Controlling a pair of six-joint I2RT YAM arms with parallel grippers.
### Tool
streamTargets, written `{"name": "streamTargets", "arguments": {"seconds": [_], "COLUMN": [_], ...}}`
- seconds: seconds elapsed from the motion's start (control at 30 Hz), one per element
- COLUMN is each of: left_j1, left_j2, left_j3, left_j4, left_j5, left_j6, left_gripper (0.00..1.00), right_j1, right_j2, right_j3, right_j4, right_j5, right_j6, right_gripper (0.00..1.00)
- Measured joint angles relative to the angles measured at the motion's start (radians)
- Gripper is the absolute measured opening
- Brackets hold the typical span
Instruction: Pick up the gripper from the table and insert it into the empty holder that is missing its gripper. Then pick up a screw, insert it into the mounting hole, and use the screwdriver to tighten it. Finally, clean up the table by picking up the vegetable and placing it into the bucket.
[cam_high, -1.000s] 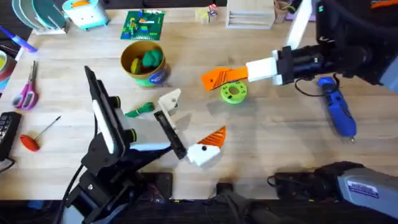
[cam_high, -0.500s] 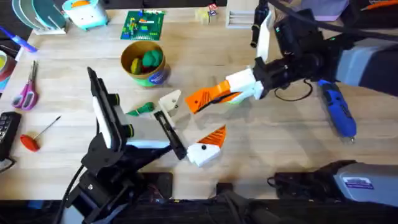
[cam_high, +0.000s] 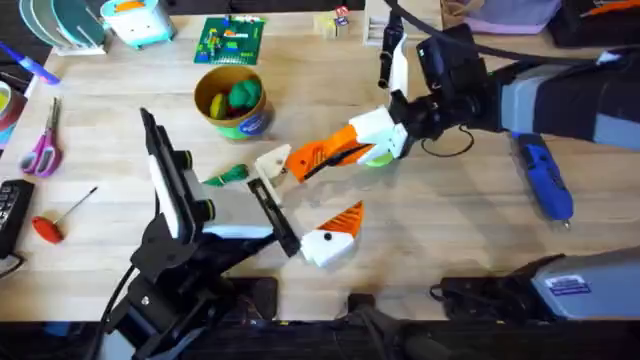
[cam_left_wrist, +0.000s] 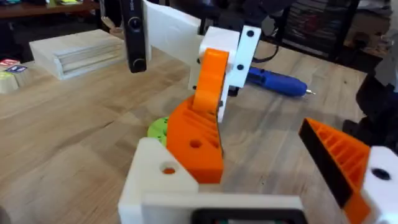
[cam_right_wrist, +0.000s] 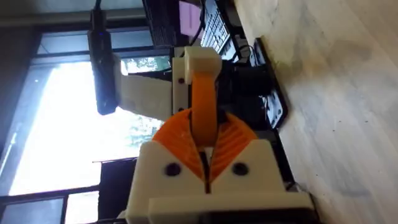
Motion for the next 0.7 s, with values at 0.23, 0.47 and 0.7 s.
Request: {"name": "streamTargets", "arguments": {"seconds": [0.23,0.47,0.7], "left_j1": [0.0,0.005,0.008], "left_j2": [0.0,0.0,0.0], "left_j3": [0.0,0.0,0.0], "left_j4": [0.0,-0.003,-0.004], "left_j5": [-0.015,-0.05,-0.072], "left_j6": [-0.001,-0.003,-0.016], "left_gripper": [0.993,0.993,0.994], "right_j1": [0.02,0.046,0.086], "right_j2": [0.001,0.001,0.001], "right_j3": [0.0,0.0,0.0], "right_j4": [0.068,0.153,0.234], "right_j5": [0.028,0.072,0.134], "right_j6": [0.094,0.181,0.278], "right_gripper": [0.012,0.012,0.01]}}
